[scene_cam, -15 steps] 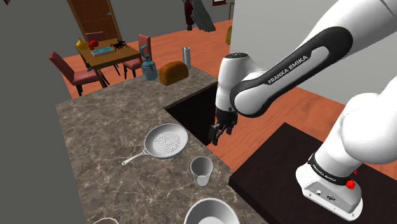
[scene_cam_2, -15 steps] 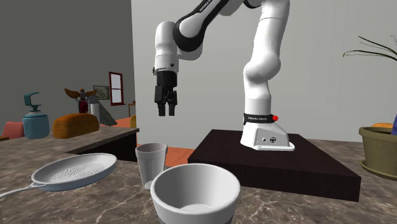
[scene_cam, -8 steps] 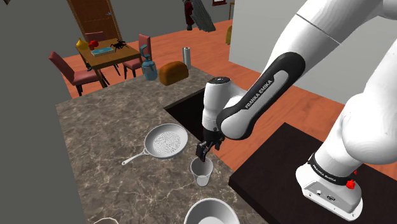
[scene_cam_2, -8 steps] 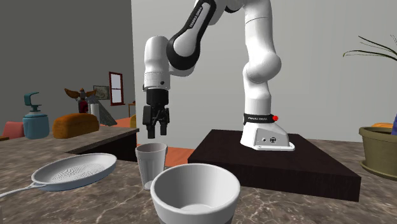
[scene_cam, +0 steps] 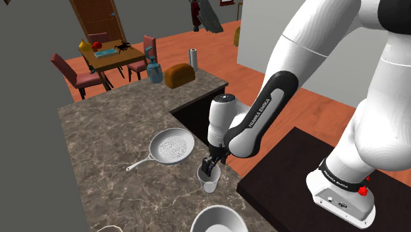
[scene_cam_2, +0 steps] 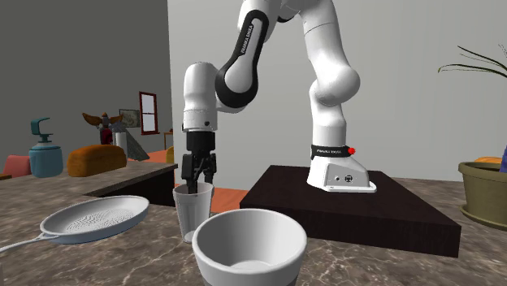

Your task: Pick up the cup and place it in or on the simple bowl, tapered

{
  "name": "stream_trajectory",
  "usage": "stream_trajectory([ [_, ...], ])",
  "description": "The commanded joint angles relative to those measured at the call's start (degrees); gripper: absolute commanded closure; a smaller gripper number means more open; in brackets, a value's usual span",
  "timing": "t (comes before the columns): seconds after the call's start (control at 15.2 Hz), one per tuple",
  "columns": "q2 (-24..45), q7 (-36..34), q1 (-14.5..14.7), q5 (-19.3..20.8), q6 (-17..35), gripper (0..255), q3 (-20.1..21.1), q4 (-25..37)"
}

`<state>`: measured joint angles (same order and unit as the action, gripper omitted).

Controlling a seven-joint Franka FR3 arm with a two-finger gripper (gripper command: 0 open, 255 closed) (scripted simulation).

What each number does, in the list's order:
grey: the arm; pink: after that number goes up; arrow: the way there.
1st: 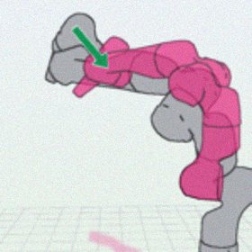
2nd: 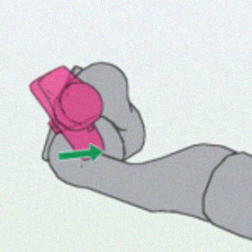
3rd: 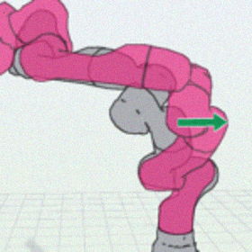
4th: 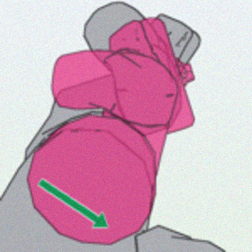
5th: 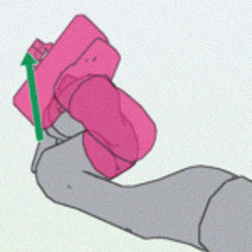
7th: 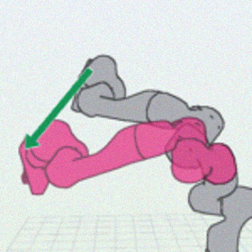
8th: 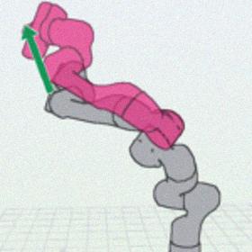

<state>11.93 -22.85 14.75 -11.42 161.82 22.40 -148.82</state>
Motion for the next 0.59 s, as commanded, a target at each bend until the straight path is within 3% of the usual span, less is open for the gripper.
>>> stream_trajectory([
  [0.0, 0.8, -0.25, 0.22, 0.4, 0.71, 0, -0.25, 0.1],
  [0.4, 0.8, -0.25, 0.23, 0.4, 0.71, 0, -0.26, 0.1],
  [0.46, 0.8, -0.25, 0.23, 0.4, 0.71, 255, -0.26, 0.1],
  [0.53, 0.8, -0.25, 0.23, 0.4, 0.71, 255, -0.26, 0.1],
])
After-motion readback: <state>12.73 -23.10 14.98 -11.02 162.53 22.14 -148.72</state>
